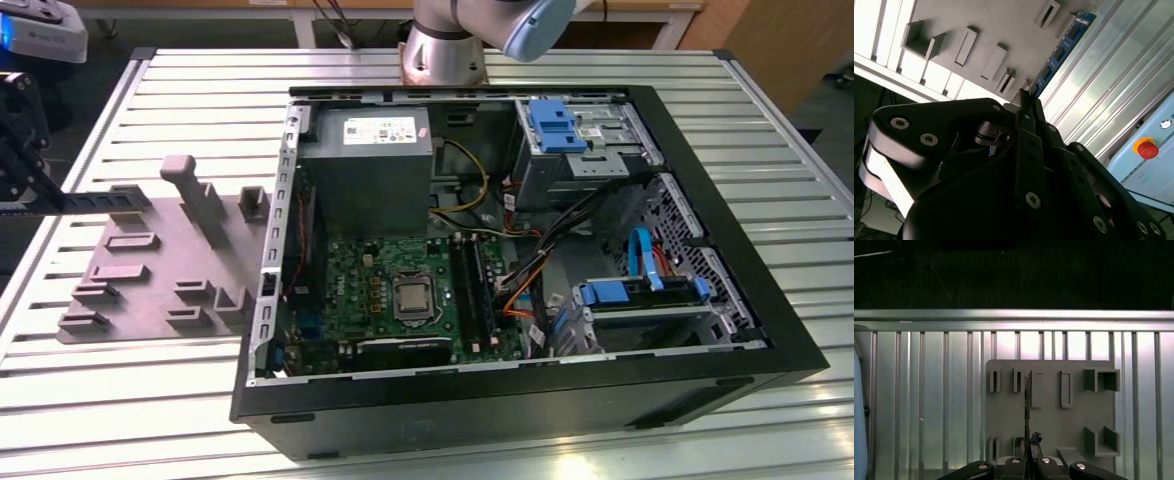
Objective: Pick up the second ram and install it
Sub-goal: 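Pick up the second ram and move it above second insertion slot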
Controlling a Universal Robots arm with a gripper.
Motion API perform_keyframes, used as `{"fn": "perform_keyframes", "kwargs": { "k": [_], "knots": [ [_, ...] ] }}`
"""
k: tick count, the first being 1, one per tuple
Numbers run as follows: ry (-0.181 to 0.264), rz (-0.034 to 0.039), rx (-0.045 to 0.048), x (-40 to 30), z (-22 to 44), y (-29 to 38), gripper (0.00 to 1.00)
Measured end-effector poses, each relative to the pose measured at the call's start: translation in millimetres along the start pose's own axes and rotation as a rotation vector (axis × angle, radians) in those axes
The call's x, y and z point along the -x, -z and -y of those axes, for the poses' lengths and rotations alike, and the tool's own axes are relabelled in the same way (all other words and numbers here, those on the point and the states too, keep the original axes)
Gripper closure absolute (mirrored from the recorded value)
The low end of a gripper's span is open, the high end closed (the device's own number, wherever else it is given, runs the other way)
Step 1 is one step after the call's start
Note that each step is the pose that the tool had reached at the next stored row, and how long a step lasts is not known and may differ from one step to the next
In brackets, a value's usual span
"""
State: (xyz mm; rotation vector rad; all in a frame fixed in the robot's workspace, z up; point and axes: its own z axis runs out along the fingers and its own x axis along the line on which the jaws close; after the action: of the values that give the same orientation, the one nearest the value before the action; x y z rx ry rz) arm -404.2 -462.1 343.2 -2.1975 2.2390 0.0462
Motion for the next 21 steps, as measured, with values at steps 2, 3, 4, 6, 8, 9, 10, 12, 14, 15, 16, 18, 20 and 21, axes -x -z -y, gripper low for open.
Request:
{"fn": "perform_keyframes", "kwargs": {
  "k": [2, 3, 4, 6, 8, 9, 10, 12, 14, 15, 16, 18, 20, 21],
  "knots": [
    [0.000, 0.0000, 0.0000, 0.1, 0.0, 1.7, 0.86],
    [0.000, 0.0000, 0.0000, 0.1, 0.0, 2.6, 0.86],
    [0.000, 0.0001, 0.0000, 0.1, -0.1, 3.5, 0.86],
    [0.000, 0.0000, 0.0001, 0.2, -0.1, 5.7, 0.86],
    [0.000, 0.0001, -0.0001, 0.2, -0.1, 7.4, 0.86],
    [0.000, 0.0001, 0.0000, 0.2, -0.1, 8.3, 0.86],
    [0.000, 0.0001, -0.0001, 0.2, -0.2, 9.4, 0.86],
    [0.000, 0.0000, 0.0000, 0.3, -0.2, 11.1, 0.86],
    [0.000, 0.0001, -0.0001, 0.3, -0.3, 12.8, 0.86],
    [0.000, 0.0000, 0.0000, 0.3, -0.3, 13.5, 0.86],
    [0.000, 0.0000, 0.0000, 0.3, -0.2, 14.4, 0.86],
    [0.000, 0.0000, 0.0000, 0.4, -0.3, 16.5, 0.86],
    [0.000, 0.0001, 0.0000, 0.5, -0.4, 18.6, 0.86],
    [0.000, -0.0001, -0.0001, 0.4, -0.4, 19.5, 0.86]
  ]
}}
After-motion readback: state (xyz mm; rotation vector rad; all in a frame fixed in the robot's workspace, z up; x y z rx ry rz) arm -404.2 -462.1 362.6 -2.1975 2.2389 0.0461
